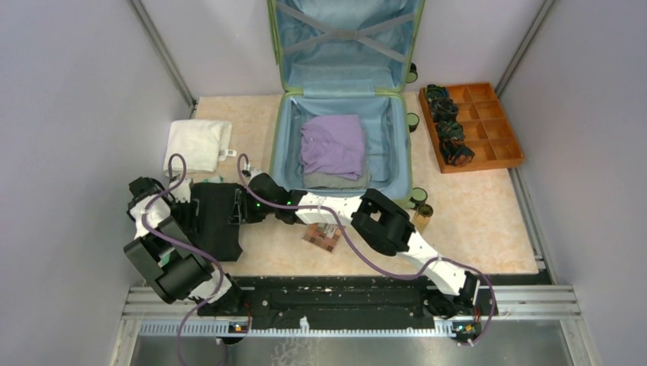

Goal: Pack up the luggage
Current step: Pick up the clothes from the corner of the board.

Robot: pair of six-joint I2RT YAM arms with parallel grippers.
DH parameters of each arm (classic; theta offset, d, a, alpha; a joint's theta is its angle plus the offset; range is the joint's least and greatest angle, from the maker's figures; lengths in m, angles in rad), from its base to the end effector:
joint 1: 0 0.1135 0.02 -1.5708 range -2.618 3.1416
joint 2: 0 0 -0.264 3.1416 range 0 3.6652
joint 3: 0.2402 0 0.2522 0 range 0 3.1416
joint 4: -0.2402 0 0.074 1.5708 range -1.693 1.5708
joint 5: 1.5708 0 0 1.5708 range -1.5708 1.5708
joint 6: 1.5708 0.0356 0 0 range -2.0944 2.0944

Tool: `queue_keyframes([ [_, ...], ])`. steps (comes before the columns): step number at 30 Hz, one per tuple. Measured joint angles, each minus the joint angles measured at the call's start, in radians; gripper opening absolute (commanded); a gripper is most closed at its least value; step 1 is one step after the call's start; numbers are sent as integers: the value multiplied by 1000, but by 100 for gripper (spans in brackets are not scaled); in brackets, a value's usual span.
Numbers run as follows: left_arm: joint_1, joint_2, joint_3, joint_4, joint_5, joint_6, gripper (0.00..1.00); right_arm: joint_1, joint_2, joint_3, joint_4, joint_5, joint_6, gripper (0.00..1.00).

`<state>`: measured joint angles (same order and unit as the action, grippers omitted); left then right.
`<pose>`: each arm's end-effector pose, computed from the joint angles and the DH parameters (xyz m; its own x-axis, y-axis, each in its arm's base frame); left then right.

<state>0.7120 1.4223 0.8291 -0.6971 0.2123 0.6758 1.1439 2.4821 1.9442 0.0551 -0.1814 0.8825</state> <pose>0.1924 0.1562 0.1829 -0.9395 -0.0030 -0.3426 -0.0088 0.9998 0.0152 0.2286 0.5181 0.1507 -0.8647 -0.0662 -0.4979 -0.4623 0.4927 0.7373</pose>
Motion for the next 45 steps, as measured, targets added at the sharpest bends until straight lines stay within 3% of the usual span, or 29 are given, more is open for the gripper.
queue_keyframes([
  [6,0,0,-1,1,0,1,73,6,0,1,10,21,-18,6],
  [8,1,-1,0,2,0,7,92,8,-1,3,6,27,-28,0],
  [10,4,-2,6,10,-12,20,98,8,-3,3,0,31,-37,0],
  [15,13,16,63,-37,-15,29,98,10,-25,-2,-20,58,-68,0],
  [20,8,34,137,-113,-5,17,98,10,-123,-109,0,97,-80,0],
  [26,-2,42,139,-76,-20,-19,98,-1,-179,-164,-3,110,-90,0],
  [31,-3,43,103,-35,-21,-34,98,0,-179,-160,-40,111,-87,13],
  [34,-3,45,91,-16,-20,-38,98,0,-175,-143,-85,117,-85,56],
  [36,-3,47,82,2,-25,-39,98,-3,-176,-145,-91,113,-98,71],
  [39,-3,47,69,17,-27,-38,98,13,-189,-158,-63,113,-88,78],
  [45,-3,47,64,24,-27,-38,97,19,-204,-211,44,106,-60,79],
])
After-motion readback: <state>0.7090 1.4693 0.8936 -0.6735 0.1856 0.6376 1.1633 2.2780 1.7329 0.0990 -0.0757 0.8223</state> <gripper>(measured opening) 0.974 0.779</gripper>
